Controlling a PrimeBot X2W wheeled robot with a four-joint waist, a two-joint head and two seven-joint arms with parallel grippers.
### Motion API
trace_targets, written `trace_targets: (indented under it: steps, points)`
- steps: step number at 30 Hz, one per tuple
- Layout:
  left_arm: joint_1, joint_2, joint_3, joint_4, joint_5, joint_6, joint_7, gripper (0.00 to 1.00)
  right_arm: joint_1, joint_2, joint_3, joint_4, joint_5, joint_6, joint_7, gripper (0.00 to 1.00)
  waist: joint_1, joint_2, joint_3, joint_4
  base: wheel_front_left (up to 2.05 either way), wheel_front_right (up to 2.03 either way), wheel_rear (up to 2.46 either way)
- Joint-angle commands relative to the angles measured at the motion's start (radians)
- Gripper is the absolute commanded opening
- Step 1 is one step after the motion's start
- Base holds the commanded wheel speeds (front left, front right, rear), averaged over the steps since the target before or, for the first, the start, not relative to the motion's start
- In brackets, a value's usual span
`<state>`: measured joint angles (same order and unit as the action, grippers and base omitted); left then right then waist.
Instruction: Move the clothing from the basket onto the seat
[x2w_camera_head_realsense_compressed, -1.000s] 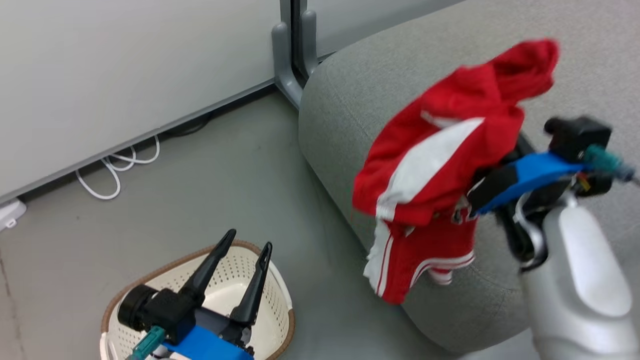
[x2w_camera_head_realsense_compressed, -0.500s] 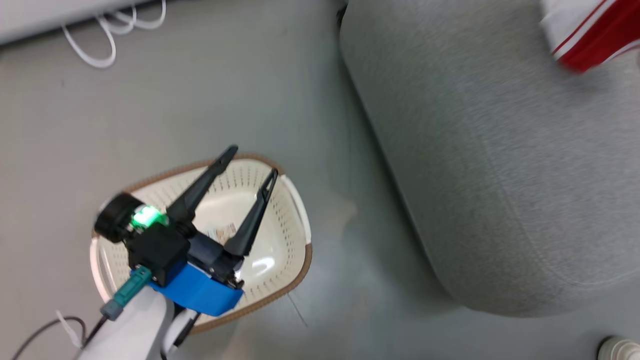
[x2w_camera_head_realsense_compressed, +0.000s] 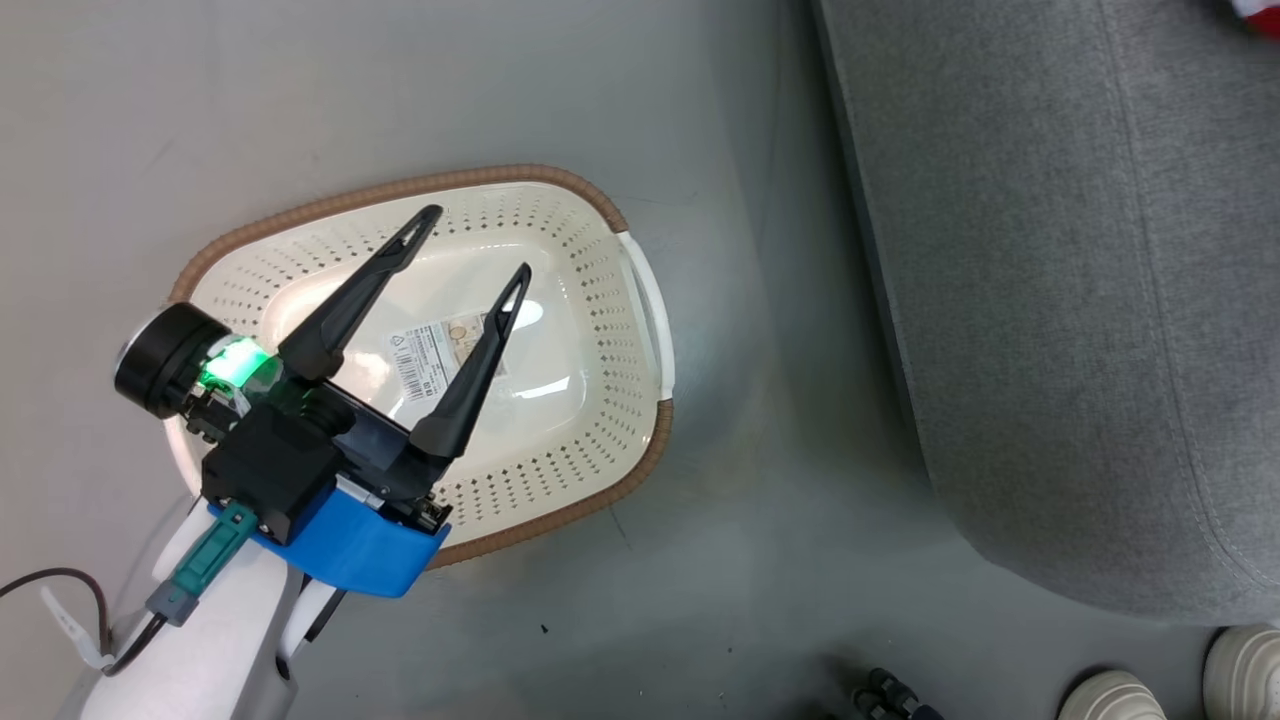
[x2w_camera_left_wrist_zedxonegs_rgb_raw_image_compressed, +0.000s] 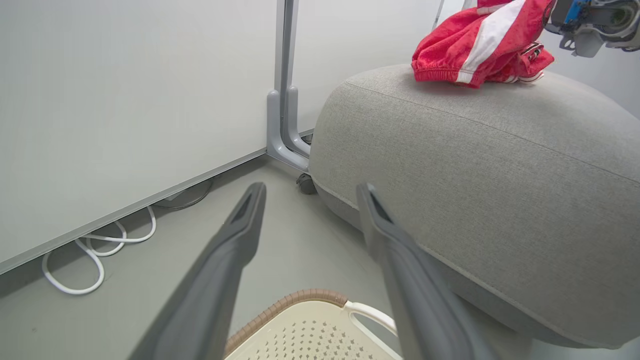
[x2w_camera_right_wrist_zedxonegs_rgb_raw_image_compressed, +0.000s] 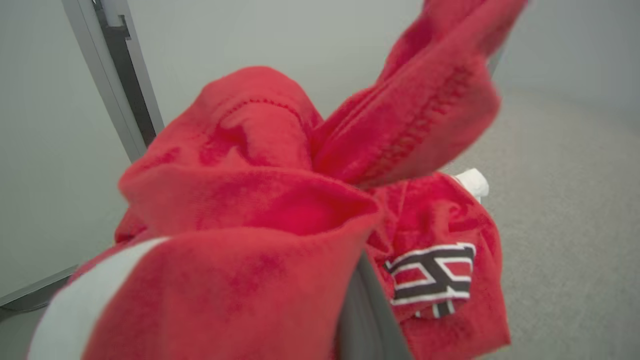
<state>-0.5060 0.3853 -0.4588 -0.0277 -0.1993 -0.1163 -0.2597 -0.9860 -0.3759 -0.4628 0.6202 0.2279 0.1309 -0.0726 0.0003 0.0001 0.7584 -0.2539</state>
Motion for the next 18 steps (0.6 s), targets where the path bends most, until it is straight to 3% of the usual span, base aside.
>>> trace_targets:
  steps: [1, 6, 7, 8, 9, 10, 11, 18]
  points:
    - [-0.009, 0.000, 0.003, -0.003, -0.002, 0.002, -0.001, 1.00, 0.008, 0.001, -0.004, 0.009, -0.007, 0.000, -0.009, 0.00, -0.0003, -0.0001, 0.000, 0.004, 0.00, 0.00, 0.00]
    - [0.010, -0.013, -0.006, 0.031, -0.017, 0.005, -0.004, 1.00, 0.022, -0.009, 0.018, 0.115, -0.035, 0.000, -0.052, 0.00, -0.0003, -0.0001, -0.045, 0.018, 0.00, 0.00, 0.00]
    - [0.013, -0.020, -0.007, 0.039, -0.021, 0.006, -0.004, 1.00, 0.025, -0.012, 0.021, 0.127, -0.037, 0.000, -0.058, 0.28, -0.0003, -0.0001, -0.058, 0.021, 0.00, 0.00, 0.00]
    - [0.016, -0.026, -0.008, 0.045, -0.024, 0.007, -0.004, 1.00, 0.027, -0.013, 0.027, 0.134, -0.039, 0.000, -0.063, 0.48, -0.0003, -0.0001, -0.072, 0.024, 0.00, 0.00, 0.00]
    - [0.022, -0.035, -0.009, 0.057, -0.029, 0.008, -0.005, 1.00, 0.034, -0.015, 0.031, 0.143, -0.043, 0.000, -0.069, 0.91, -0.0003, -0.0001, -0.091, 0.027, 0.00, 0.00, 0.00]
    - [0.022, -0.035, -0.009, 0.057, -0.029, 0.008, -0.005, 1.00, 0.034, -0.015, 0.031, 0.143, -0.043, 0.000, -0.069, 0.91, -0.0003, -0.0001, -0.091, 0.027, 0.00, 0.00, 0.00]
    - [0.035, -0.054, -0.012, 0.077, -0.038, 0.007, -0.006, 1.00, 0.052, -0.025, 0.039, 0.158, -0.050, 0.000, -0.074, 1.00, -0.0003, -0.0001, -0.134, 0.036, 0.00, 0.00, 0.00]
    - [0.111, -0.119, 0.005, 0.129, -0.064, 0.001, -0.006, 1.00, 0.161, -0.044, 0.090, 0.151, -0.057, 0.000, -0.055, 1.00, -0.0003, -0.0001, -0.301, 0.067, 0.00, 0.00, 0.00]
